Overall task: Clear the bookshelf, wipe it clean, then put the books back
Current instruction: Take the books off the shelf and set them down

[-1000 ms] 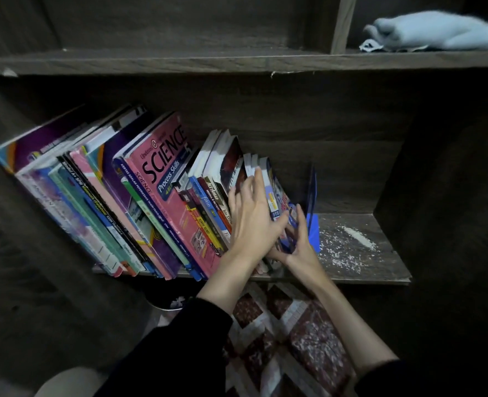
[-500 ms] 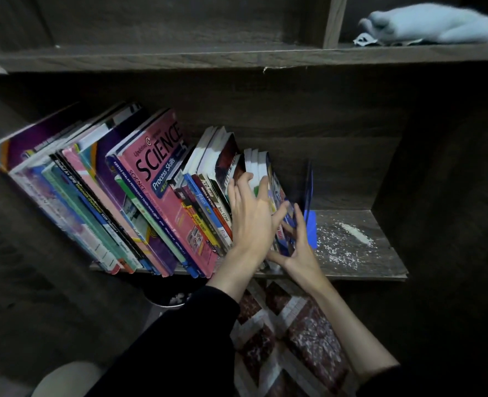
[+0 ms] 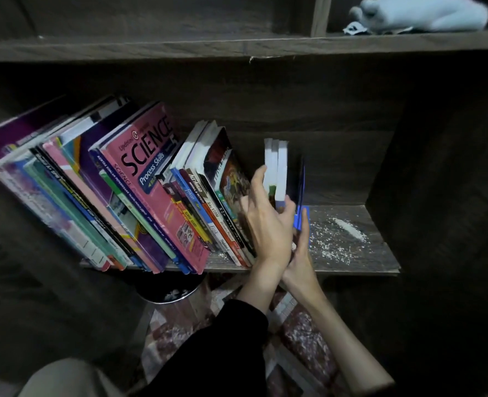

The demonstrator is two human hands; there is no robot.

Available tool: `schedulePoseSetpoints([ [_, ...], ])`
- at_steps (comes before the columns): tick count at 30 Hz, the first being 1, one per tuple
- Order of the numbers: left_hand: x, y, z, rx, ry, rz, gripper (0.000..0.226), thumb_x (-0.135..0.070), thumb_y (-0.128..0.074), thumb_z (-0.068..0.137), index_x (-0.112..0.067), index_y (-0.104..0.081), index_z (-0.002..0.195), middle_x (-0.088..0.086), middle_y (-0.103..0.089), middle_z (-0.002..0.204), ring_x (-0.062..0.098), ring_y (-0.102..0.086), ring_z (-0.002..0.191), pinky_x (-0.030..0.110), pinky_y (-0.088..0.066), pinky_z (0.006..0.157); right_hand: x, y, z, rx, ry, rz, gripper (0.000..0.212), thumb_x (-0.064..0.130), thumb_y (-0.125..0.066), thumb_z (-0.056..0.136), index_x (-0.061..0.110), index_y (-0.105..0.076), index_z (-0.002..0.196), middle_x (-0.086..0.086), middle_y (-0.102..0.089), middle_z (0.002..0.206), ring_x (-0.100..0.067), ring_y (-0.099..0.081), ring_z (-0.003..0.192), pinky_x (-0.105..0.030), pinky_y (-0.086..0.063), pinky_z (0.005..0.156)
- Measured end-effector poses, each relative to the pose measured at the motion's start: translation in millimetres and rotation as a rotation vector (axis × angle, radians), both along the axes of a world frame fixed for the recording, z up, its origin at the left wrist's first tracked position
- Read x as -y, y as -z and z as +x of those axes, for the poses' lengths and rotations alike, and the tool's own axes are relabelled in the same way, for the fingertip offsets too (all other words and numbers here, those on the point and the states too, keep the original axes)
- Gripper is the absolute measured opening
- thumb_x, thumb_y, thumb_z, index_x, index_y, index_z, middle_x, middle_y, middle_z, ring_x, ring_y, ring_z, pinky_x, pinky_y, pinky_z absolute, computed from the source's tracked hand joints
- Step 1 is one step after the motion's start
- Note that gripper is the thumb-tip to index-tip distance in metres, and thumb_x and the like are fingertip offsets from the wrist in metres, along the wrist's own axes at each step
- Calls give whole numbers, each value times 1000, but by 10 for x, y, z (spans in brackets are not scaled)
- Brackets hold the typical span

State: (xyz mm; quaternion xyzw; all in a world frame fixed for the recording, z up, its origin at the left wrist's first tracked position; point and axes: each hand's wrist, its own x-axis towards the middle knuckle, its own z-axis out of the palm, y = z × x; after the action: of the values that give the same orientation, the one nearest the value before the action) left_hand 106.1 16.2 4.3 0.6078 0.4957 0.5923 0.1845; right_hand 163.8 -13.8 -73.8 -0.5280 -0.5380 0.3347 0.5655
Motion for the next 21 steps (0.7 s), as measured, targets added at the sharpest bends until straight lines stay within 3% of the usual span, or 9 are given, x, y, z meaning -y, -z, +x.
schedulePoseSetpoints([
  [2, 20, 1, 17, 33, 21, -29, 62, -7, -66, 82, -19, -43, 139, 8, -59, 90, -1, -38, 87, -1, -29, 76, 38, -18, 47, 4, -30, -23, 110, -2, -75, 77, 41, 3, 140, 1, -39, 143, 6, -49, 121, -1, -37, 89],
  [4, 44, 14, 12, 45, 33, -36, 64, -8, -66, 83, -23, -43, 141, 9, -57, 96, -5, -37, 86, 1, -30, 75, 79, -32, 129, -8, -77, -22, 108, 0, -74, 80, 42, 5, 142, 4, -39, 140, 18, -49, 113, -1, -37, 87],
  [7, 101, 59, -66, 89, 66, -20, 65, -10, -68, 83, -28, -44, 140, -6, -49, 108, -8, -45, 93, 3, -38, 79, 138, -123, 261, 40, -99, -57, 97, 23, -66, 86, 57, 5, 141, 3, -47, 141, 4, -51, 120, -16, -44, 93],
  [10, 160, 114, -197, 99, 73, 42, 63, -10, -70, 82, -30, -46, 137, -23, -45, 112, 5, -56, 98, 29, -54, 82, 107, -296, 325, 124, -15, -61, 83, 50, -59, 88, 63, 5, 139, 5, -49, 140, -8, -48, 127, -30, -43, 97],
  [11, 191, 117, -240, 108, 69, 47, 62, -9, -71, 81, -28, -48, 136, -23, -46, 112, 3, -56, 98, 27, -54, 80, 63, -368, 329, 131, 22, -31, 83, 57, -58, 86, 61, 4, 141, 5, -45, 144, -8, -43, 131, -40, -41, 103],
  [13, 263, 115, -342, 139, 79, 47, 59, -4, -71, 81, -26, -51, 132, -21, -48, 110, -7, -54, 93, 10, -47, 76, -62, -530, 314, 134, 70, 42, 88, 67, -58, 79, 60, 2, 142, 5, -32, 151, -8, -31, 138, -51, -33, 110],
  [16, 363, 165, -545, 141, 111, 79, 59, -10, -67, 81, -37, -49, 131, -25, -52, 113, 6, -55, 75, 14, -46, 63, -261, -739, 230, 134, 76, 82, 94, 71, -60, 70, 64, 4, 139, 4, -18, 157, -12, -18, 144, -51, -23, 114],
  [19, 392, 245, -737, 199, 93, 18, 57, -8, -66, 82, -45, -51, 122, -18, -55, 112, 6, -46, 54, 15, -40, 49, -398, -820, 164, 189, 36, 24, 103, 75, -61, 64, 61, 6, 141, 2, -32, 151, -12, -20, 140, -49, -21, 113],
  [21, 390, 285, -854, 270, 119, -9, 56, -8, -65, 80, -45, -52, 120, -17, -55, 115, 3, -57, 69, 19, -49, 60, -442, -791, 113, 299, 24, -7, 104, 82, -54, 59, 62, 9, 139, 4, -44, 144, -8, -21, 137, -46, -5, 116],
])
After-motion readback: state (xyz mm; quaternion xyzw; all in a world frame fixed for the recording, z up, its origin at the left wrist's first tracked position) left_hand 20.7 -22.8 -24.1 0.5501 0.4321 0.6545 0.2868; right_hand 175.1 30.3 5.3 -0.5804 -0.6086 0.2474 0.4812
